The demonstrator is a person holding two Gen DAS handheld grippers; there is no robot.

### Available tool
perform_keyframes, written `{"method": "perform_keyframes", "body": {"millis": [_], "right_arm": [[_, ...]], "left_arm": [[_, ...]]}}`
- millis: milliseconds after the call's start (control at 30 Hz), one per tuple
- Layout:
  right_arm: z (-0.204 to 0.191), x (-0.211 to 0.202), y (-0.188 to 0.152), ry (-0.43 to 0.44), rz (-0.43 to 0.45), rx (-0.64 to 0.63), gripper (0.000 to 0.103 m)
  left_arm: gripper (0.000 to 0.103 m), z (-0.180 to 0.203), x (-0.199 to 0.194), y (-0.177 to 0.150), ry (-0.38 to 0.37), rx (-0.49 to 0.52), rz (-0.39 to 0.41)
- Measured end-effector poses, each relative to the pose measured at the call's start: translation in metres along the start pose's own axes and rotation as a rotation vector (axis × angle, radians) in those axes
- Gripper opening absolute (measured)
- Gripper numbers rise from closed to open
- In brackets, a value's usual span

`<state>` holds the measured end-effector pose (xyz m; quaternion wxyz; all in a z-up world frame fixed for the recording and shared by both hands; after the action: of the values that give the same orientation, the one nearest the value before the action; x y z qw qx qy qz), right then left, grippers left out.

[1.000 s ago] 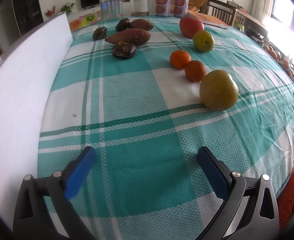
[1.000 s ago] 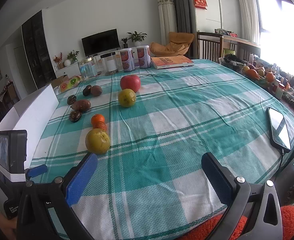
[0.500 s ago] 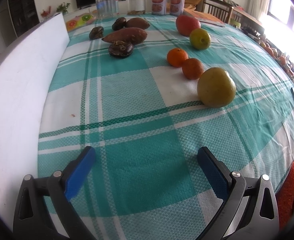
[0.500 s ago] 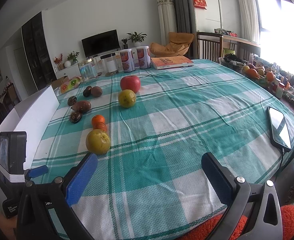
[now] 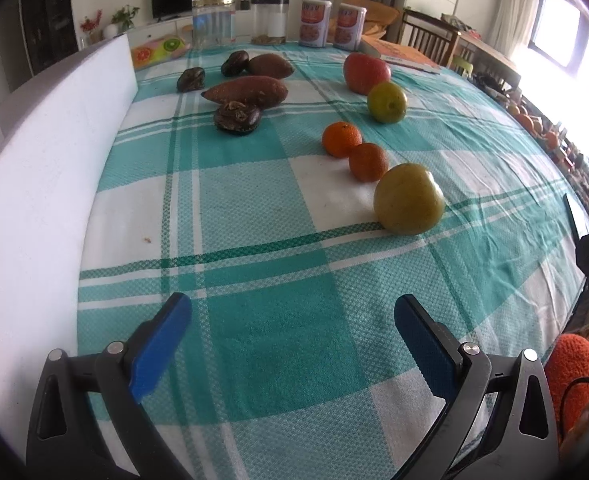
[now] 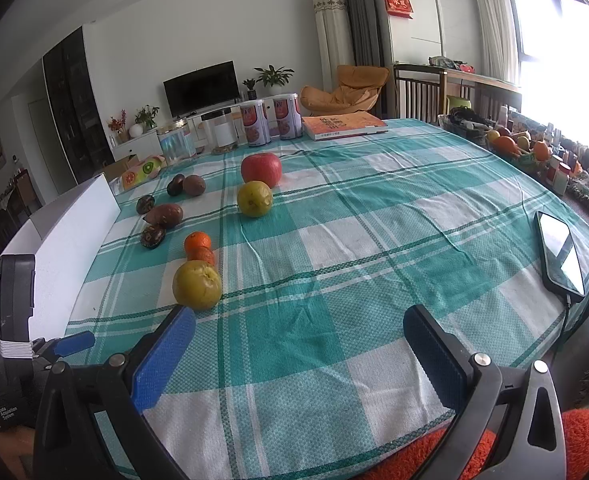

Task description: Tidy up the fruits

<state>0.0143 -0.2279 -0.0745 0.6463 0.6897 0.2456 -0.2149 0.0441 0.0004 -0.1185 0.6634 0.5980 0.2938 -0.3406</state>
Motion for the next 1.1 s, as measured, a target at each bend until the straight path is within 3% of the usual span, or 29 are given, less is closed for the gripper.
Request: {"method": "perform_keyframes", "body": {"millis": [200, 433, 533, 567, 600, 667, 733, 767, 933, 1100], "right_arm": [[0.001, -0.001, 0.0, 0.005, 0.005, 0.005, 0.103], [-0.002, 0.0, 0.001, 0.015, 0.0, 0.012, 0.103], [0.0, -0.006, 0.008, 0.075, 0.005, 0.016, 0.103], [0.002, -0.011, 0.015, 0.054, 0.005, -0.01, 0.103], [0.009, -0.018, 0.024, -0.032, -0.005, -0.061, 0.103], [0.011, -0.027, 0.045, -0.292, -0.032, -0.242, 0.103], [0.007, -0.03, 0.058, -0.443, -0.05, -0.383, 0.103], [0.006, -0.029, 0.06, -0.441, -0.059, -0.39, 0.103], [0.008, -0.003, 0.038, -0.094, -0.103, -0.138, 0.103], [0.006, 0.02, 0.012, 0.016, -0.084, -0.066, 0.103]], "left_arm": [[0.102, 0.003, -0.021, 0.011, -0.017, 0.019, 0.073], [0.102, 0.002, -0.029, 0.016, -0.023, 0.007, 0.087], [0.102, 0.002, -0.034, 0.017, -0.025, 0.011, 0.093], [0.102, 0.002, -0.036, 0.018, -0.024, 0.013, 0.098], [0.102, 0.001, -0.039, 0.019, -0.022, 0.012, 0.106], [0.102, -0.002, -0.043, 0.021, -0.014, 0.006, 0.124], [0.102, -0.003, -0.043, 0.022, -0.012, -0.008, 0.129], [0.102, -0.003, -0.041, 0.022, -0.017, -0.014, 0.124], [0.102, 0.004, -0.037, 0.019, -0.043, -0.004, 0.09], [0.102, 0.003, -0.042, 0.018, -0.029, 0.002, 0.1]]}}
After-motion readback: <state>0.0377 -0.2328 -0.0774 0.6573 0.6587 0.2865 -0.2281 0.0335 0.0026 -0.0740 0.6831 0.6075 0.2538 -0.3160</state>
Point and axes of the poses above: each gripper's, at about its wrist camera, not at the fingertips, and x roughly the way its jaws point, z to its right, y to its top, the point moved 3 cm from there along x, roughly the way its jaws point, and after that the axes turned 2 degrees about -x, right-handed, at the moved point
